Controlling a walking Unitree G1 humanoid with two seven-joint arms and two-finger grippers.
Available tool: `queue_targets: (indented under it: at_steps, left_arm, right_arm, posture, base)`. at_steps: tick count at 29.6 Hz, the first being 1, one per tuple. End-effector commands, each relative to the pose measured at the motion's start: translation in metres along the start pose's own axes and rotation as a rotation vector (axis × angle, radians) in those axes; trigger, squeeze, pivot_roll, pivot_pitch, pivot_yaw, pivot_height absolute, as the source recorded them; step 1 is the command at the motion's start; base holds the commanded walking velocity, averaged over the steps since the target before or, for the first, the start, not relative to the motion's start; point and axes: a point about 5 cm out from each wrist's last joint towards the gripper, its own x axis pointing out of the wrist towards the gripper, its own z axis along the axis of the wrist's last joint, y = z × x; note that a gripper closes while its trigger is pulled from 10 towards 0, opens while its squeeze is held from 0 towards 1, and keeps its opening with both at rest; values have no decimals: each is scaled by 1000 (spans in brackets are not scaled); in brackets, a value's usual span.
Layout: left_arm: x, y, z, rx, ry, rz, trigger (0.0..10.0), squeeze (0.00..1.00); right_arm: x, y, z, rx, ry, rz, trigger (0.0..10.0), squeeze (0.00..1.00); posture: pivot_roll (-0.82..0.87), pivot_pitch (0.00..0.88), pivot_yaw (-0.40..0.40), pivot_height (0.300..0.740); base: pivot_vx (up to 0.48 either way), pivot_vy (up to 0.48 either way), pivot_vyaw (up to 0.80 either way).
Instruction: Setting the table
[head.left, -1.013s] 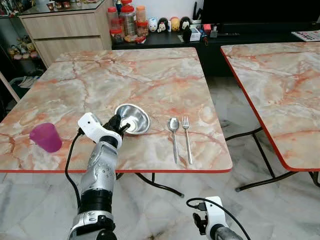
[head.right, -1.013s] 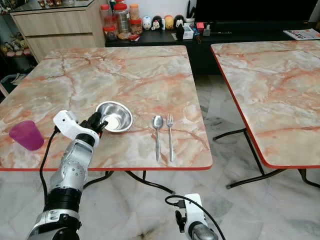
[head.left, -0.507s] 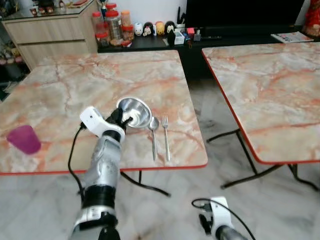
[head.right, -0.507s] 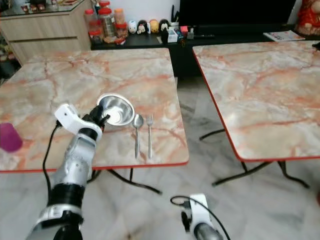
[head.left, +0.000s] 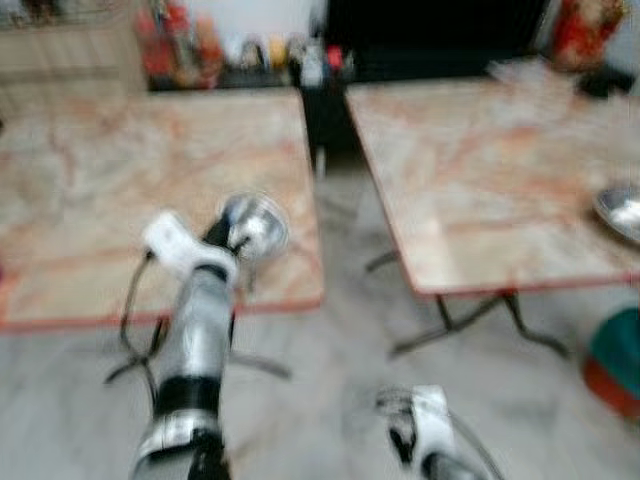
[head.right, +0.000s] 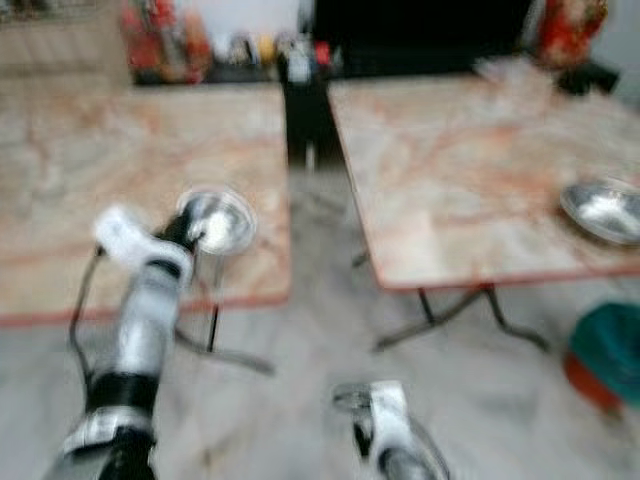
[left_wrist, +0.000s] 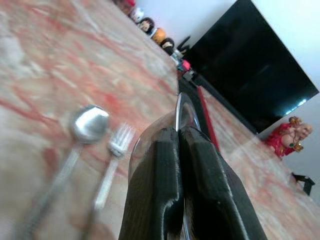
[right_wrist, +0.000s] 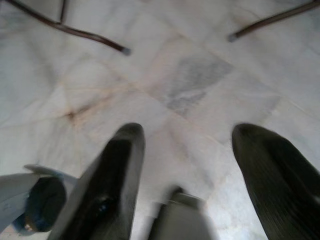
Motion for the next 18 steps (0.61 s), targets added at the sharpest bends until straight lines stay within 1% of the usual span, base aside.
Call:
queue_targets:
  at_steps: [1, 6, 9, 18]
  left_arm:
    - [1, -8, 1, -1, -9, -21, 10000, 0]
    - [1, -9, 2, 5, -11, -25, 10000, 0]
    - [1, -10, 2, 6, -11, -27, 10000, 0]
    - [1, -12, 2, 8, -11, -37, 10000, 0]
  right_arm:
    - [-1, -7, 1, -8, -6, -21, 10000, 0]
    - [-1, -8, 0, -4, -7, -25, 10000, 0]
    - [-1, -8, 0, 12, -7, -30, 10000, 0]
    - [-1, -8, 0, 7, -7, -30, 10000, 0]
  posture:
    - [15, 18, 36, 740]
    - [16, 20, 37, 740]
    - [16, 20, 37, 740]
    - [15, 21, 38, 740]
  base:
    - [0, -461, 513]
    - [0, -459, 526]
    - [0, -458, 0]
    - [0, -458, 0]
